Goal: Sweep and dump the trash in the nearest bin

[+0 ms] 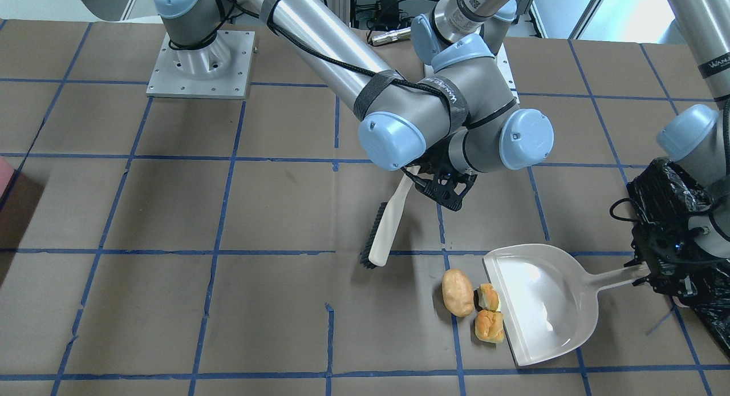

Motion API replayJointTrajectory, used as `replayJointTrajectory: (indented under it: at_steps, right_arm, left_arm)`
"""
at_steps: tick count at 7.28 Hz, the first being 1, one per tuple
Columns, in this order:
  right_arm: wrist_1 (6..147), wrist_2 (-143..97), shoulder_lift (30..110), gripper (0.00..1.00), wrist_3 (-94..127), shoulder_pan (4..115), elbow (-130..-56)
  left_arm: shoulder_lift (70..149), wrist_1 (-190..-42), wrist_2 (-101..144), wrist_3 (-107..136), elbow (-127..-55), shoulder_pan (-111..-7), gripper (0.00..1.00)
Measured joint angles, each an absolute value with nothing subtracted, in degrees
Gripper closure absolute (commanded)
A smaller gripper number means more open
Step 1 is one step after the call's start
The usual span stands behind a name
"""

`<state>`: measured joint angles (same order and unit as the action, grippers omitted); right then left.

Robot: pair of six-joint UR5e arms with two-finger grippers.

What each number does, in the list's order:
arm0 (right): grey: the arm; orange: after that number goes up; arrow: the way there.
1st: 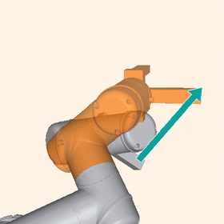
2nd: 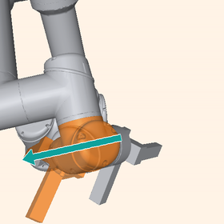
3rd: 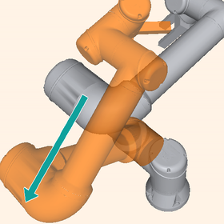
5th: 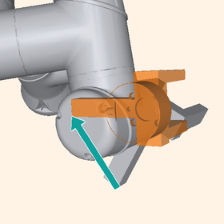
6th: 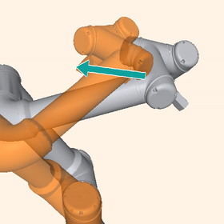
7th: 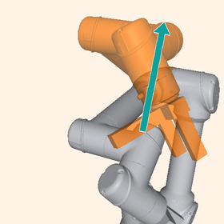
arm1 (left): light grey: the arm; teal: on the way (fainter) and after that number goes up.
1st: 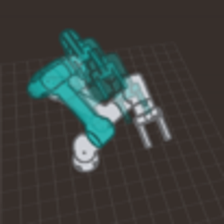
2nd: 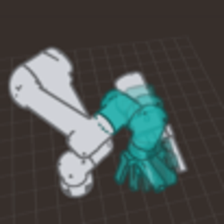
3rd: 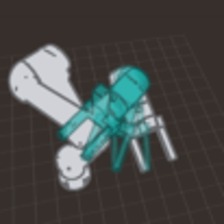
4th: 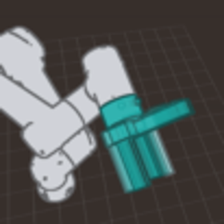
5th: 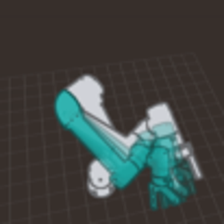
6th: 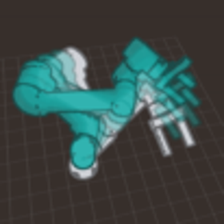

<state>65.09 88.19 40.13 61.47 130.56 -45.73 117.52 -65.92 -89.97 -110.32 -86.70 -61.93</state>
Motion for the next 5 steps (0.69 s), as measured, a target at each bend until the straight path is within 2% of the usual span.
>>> replayJointTrajectory:
  at_steps: [5]
  right_arm:
    - [67.4,89.74,39.16,1.0,60.42,130.68,-45.77]
  left_arm:
    - [117.47,-65.84,-90.08,-110.22,-86.68,-62.1,0.99]
